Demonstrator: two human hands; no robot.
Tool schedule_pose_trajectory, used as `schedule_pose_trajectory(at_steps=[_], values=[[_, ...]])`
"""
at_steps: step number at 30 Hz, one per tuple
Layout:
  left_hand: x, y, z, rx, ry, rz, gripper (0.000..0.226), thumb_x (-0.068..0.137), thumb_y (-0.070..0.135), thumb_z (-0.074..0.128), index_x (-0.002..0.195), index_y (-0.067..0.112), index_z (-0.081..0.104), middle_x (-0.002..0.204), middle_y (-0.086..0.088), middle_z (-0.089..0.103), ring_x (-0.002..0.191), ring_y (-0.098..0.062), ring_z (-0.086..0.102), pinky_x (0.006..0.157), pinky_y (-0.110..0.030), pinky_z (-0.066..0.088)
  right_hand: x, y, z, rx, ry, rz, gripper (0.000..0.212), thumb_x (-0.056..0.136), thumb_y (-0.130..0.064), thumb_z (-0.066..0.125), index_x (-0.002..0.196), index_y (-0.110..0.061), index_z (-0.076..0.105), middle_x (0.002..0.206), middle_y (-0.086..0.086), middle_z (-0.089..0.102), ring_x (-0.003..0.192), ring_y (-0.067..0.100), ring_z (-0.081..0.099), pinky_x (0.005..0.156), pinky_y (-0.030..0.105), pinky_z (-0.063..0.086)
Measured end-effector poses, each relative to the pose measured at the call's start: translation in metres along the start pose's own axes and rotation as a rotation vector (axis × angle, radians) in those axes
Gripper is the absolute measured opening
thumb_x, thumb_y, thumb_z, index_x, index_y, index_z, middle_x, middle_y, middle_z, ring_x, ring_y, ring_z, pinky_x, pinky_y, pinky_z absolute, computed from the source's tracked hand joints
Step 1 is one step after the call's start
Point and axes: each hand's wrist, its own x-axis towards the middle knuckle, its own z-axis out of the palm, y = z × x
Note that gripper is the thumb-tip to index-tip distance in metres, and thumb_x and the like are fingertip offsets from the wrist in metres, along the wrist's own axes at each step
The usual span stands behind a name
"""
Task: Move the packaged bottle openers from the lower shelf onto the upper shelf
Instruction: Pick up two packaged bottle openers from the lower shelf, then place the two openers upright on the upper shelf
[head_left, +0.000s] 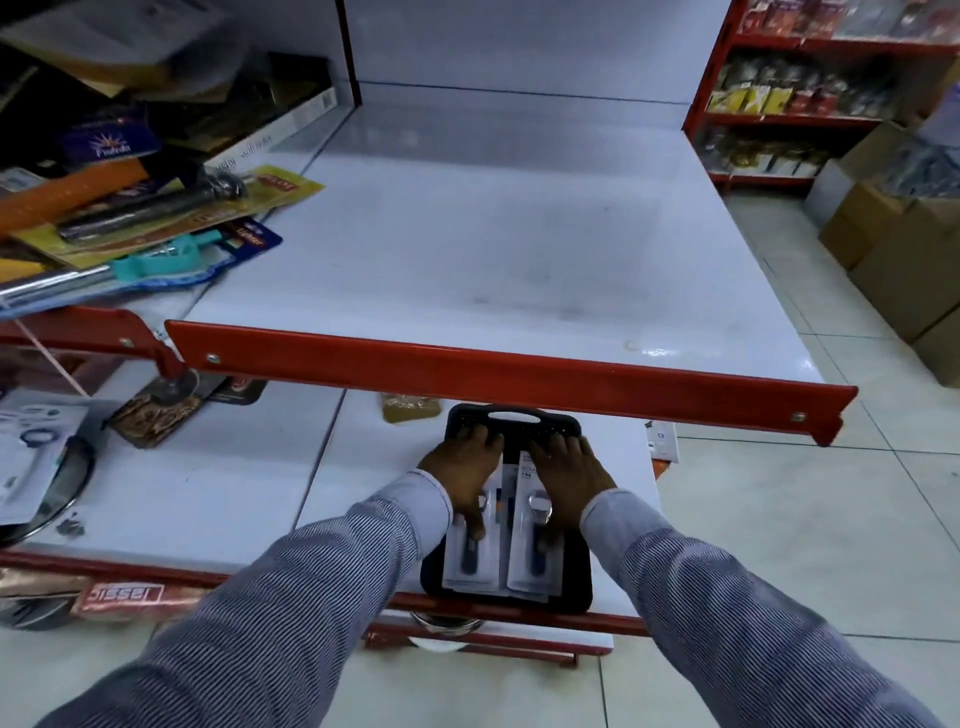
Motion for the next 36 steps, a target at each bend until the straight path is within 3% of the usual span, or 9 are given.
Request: schedule_pose_trajectory(at_steps=[3, 7, 15, 20, 23, 25, 28, 31, 36], values=[[-0.026, 0.004, -0.009, -0.016, 0.188, 0.0, 0.09, 0.064, 0.029, 0.087, 0.14, 0.015, 0.041, 0.135, -0.012, 0.045, 0.118, -0.036, 0.053, 0.095, -0.043, 0.048, -0.027, -0.003, -0.02, 0.287, 0.098, 0.016, 0.087, 0.065, -0.028, 0.083, 0.14, -0.021, 0.039, 0.136, 0.011, 0.045, 0.122, 0.034, 0.048, 0.096, 0.046, 0.052], [-0.083, 0.022, -0.018, -0.31, 0.318, 0.037, 0.06, 0.076, 0.004, 0.075, 0.128, 0.028, 0.058, 0.128, -0.005, 0.06, 0.107, -0.027, 0.065, 0.09, -0.032, 0.056, -0.076, -0.015, -0.05, 0.472, 0.253, -0.029, 0.034, 0.073, -0.01, 0.069, 0.104, -0.025, 0.069, 0.111, 0.004, 0.067, 0.101, 0.025, 0.066, 0.085, 0.028, 0.052], [-0.197, 0.05, -0.099, -0.514, 0.771, 0.071, 0.031, 0.081, 0.009, 0.076, 0.103, 0.028, 0.065, 0.1, 0.013, 0.072, 0.089, 0.005, 0.063, 0.079, -0.007, 0.048, -0.182, -0.043, -0.157, 0.49, 0.817, -0.2, 0.029, 0.076, -0.008, 0.076, 0.1, -0.023, 0.075, 0.097, -0.003, 0.076, 0.085, 0.008, 0.066, 0.077, 0.018, 0.055], [-0.245, 0.056, -0.181, -0.726, 1.032, 0.073, 0.027, 0.074, 0.015, 0.082, 0.088, 0.031, 0.065, 0.092, 0.024, 0.072, 0.075, 0.0, 0.07, 0.06, -0.011, 0.055, -0.216, -0.029, -0.241, 0.851, 1.06, -0.171, 0.026, 0.08, -0.008, 0.077, 0.1, -0.024, 0.076, 0.093, -0.015, 0.075, 0.077, 0.0, 0.069, 0.069, 0.016, 0.059], [-0.238, 0.042, -0.225, -0.874, 1.094, 0.139, 0.027, 0.076, 0.004, 0.08, 0.088, 0.026, 0.068, 0.084, 0.017, 0.078, 0.07, -0.004, 0.073, 0.067, -0.017, 0.059, -0.209, -0.01, -0.289, 0.964, 1.089, -0.143, 0.024, 0.081, -0.012, 0.076, 0.099, -0.028, 0.075, 0.088, -0.025, 0.07, 0.069, 0.001, 0.067, 0.058, 0.006, 0.05], [-0.22, 0.029, -0.255, -0.95, 1.102, 0.176, 0.027, 0.081, 0.0, 0.075, 0.087, 0.025, 0.067, 0.07, 0.017, 0.077, 0.065, 0.004, 0.069, 0.066, -0.012, 0.057, -0.188, 0.01, -0.314, 0.996, 1.055, -0.121, 0.026, 0.081, -0.014, 0.076, 0.097, -0.035, 0.073, 0.087, -0.024, 0.069, 0.071, 0.004, 0.067, 0.065, 0.013, 0.054], [-0.182, 0.01, -0.286, -1.043, 1.081, 0.19, 0.018, 0.086, -0.002, 0.069, 0.093, 0.014, 0.067, 0.056, 0.016, 0.07, 0.055, 0.008, 0.061, 0.053, -0.004, 0.046, -0.14, 0.036, -0.333, 1.209, 0.959, -0.138, 0.026, 0.082, -0.006, 0.074, 0.091, -0.031, 0.073, 0.083, -0.006, 0.072, 0.082, 0.022, 0.065, 0.076, 0.038, 0.057], [-0.14, -0.009, -0.297, -1.068, 1.015, 0.14, 0.016, 0.088, -0.005, 0.065, 0.103, 0.001, 0.067, 0.069, 0.009, 0.071, 0.054, 0.011, 0.064, 0.047, -0.001, 0.04, -0.091, 0.052, -0.336, 1.337, 0.779, -0.061, 0.02, 0.084, -0.001, 0.071, 0.101, -0.01, 0.074, 0.098, 0.019, 0.075, 0.083, 0.019, 0.065, 0.074, 0.035, 0.056], [-0.078, -0.058, -0.277, -0.956, 0.894, -0.038, 0.016, 0.08, -0.009, 0.072, 0.091, 0.003, 0.074, 0.053, 0.026, 0.069, 0.055, 0.014, 0.063, 0.073, -0.021, 0.053, -0.023, 0.062, -0.308, 1.166, 0.55, 0.142, 0.013, 0.08, -0.014, 0.074, 0.082, -0.027, 0.077, 0.086, 0.006, 0.072, 0.078, 0.018, 0.065, 0.09, 0.047, 0.059]])
